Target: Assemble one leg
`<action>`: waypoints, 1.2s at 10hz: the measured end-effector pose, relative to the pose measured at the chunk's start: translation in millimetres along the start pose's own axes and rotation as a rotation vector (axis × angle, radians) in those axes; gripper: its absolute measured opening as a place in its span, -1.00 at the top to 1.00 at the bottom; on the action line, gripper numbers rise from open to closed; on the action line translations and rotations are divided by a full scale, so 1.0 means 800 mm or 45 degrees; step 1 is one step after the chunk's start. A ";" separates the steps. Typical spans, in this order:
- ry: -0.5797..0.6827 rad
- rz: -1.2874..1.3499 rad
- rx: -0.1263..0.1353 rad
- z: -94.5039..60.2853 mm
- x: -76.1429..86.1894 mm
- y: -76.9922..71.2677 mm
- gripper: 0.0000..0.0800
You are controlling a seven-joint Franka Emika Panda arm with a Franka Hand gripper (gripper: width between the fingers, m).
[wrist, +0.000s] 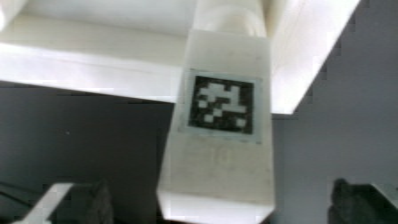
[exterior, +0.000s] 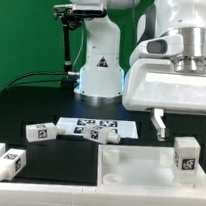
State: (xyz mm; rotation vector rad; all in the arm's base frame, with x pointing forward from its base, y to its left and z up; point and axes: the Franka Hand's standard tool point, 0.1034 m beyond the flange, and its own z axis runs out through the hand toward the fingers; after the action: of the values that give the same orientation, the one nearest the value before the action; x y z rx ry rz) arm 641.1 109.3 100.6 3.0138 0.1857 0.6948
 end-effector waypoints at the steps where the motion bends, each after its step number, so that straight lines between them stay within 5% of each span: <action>1: -0.142 0.009 0.007 0.000 0.000 0.000 -0.61; 4: -0.466 0.096 0.003 -0.004 -0.009 -0.013 -0.62; 12: -0.523 0.107 -0.006 0.004 -0.011 -0.009 -0.62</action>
Offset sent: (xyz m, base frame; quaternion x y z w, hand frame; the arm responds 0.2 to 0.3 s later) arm -0.0019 0.0109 0.0009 -0.0436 -0.2181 0.0525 0.9735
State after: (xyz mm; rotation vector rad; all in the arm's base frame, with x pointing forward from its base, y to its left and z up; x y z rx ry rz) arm 634.1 115.7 93.4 3.0880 0.0401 0.0686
